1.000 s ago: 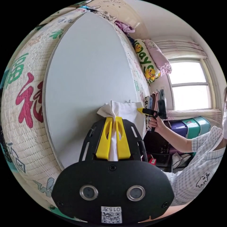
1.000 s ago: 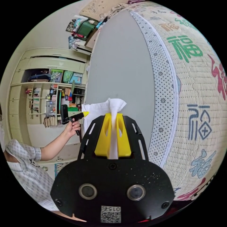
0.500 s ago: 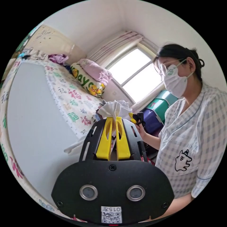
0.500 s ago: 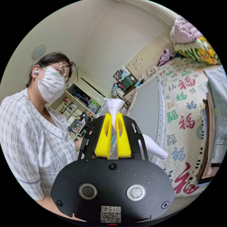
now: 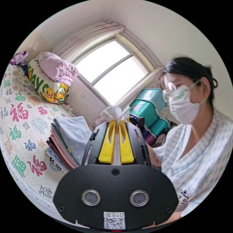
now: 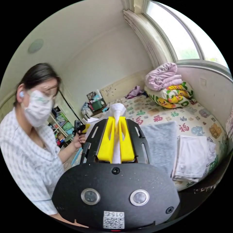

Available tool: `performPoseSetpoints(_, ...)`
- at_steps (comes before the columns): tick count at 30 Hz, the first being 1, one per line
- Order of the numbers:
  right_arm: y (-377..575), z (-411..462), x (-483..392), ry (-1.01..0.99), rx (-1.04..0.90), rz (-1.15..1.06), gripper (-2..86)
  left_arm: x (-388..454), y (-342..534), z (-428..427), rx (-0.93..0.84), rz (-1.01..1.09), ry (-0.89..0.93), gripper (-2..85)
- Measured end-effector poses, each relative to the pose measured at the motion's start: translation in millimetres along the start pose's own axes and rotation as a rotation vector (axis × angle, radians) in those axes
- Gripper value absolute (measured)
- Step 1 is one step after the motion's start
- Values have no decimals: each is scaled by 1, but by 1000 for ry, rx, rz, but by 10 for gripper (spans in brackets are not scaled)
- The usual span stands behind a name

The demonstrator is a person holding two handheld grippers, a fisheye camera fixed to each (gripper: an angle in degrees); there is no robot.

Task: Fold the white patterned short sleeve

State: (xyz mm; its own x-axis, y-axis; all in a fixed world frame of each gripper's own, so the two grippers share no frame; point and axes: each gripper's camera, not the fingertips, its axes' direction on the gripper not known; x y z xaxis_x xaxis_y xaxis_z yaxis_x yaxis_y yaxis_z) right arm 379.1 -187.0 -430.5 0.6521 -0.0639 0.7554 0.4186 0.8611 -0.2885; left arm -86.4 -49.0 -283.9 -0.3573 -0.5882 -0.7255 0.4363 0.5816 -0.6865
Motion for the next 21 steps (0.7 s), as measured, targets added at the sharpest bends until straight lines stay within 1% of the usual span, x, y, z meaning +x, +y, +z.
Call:
performPoseSetpoints(1, -12, 15, 46, 33, -36, 41, 30, -13, -5, 16, 0, -20, -26, -1)
performPoseSetpoints(2, -22, 35, 90, 87, -58, 75, 35, -43, -15, 49, 0, -65, -104, 0)
performPoseSetpoints(3, -25, 46, 110, 119, -66, 74, 38, -76, -22, 80, -12, -111, -214, 1)
performPoseSetpoints(4, -28, 71, 146, 228, -107, 65, 43, -94, -24, 94, -20, -158, -278, 2)
performPoseSetpoints(5, -26, 96, 181, 378, -204, 112, 48, -125, -25, 120, -41, -227, -390, 3)
performPoseSetpoints(6, -24, 105, 196, 439, -258, 144, 46, -148, -24, 142, -99, -290, -496, 4)
performPoseSetpoints(7, -17, 107, 219, 521, -289, 221, 43, -155, -23, 151, -118, -329, -541, 4)
performPoseSetpoints(8, -6, 93, 230, 522, -244, 273, 46, -157, -20, 163, -128, -342, -562, 5)
performPoseSetpoints(10, 17, 64, 237, 421, -190, 256, 56, -139, -16, 180, -135, -256, -553, 6)
performPoseSetpoints(12, 48, 36, 245, 436, -198, 228, 64, -107, -5, 210, -207, -122, -541, 8)
performPoseSetpoints(14, 100, 3, 269, 590, -253, 281, 72, -88, 7, 239, -275, -48, -492, 10)
performPoseSetpoints(15, 113, -3, 277, 616, -274, 304, 75, -79, 16, 261, -333, -7, -453, 12)
performPoseSetpoints(17, 167, -15, 314, 663, -391, 430, 90, -69, 31, 297, -431, 44, -419, 18)
performPoseSetpoints(19, 200, -12, 333, 700, -486, 474, 97, -66, 48, 333, -541, 103, -450, 28)
performPoseSetpoints(21, 223, -4, 342, 726, -554, 461, 105, -72, 67, 369, -656, 123, -516, 46)
